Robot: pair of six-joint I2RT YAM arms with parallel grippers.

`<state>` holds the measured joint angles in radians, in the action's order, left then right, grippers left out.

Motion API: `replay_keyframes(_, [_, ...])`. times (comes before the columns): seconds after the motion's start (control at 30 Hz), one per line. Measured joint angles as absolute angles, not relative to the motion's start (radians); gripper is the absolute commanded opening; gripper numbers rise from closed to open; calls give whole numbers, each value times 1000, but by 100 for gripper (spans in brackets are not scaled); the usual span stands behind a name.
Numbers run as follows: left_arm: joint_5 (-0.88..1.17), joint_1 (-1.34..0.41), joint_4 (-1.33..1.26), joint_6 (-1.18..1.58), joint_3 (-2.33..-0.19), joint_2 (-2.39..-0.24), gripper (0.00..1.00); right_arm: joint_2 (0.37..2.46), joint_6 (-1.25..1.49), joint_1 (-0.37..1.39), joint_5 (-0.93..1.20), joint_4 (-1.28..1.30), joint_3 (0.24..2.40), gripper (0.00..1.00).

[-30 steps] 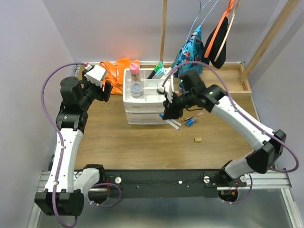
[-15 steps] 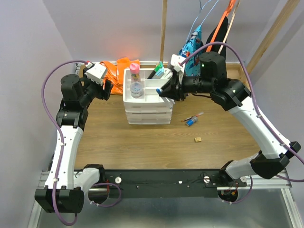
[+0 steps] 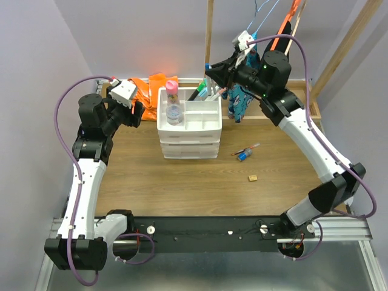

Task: Sort the stationery into containers
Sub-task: Place the pen in the storage box.

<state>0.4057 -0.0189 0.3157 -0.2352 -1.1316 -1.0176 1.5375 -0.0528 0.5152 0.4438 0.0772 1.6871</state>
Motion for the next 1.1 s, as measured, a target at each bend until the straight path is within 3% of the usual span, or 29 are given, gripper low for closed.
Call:
replay_keyframes(0.47, [405,-19,316,-251,-1127,-1017,74,1638,88,482,422,-128,1631,1])
replay_keyframes(1.1, [405,-19,294,-253,-1118,-1057,74,1645,105,443,409,-130,1585,0])
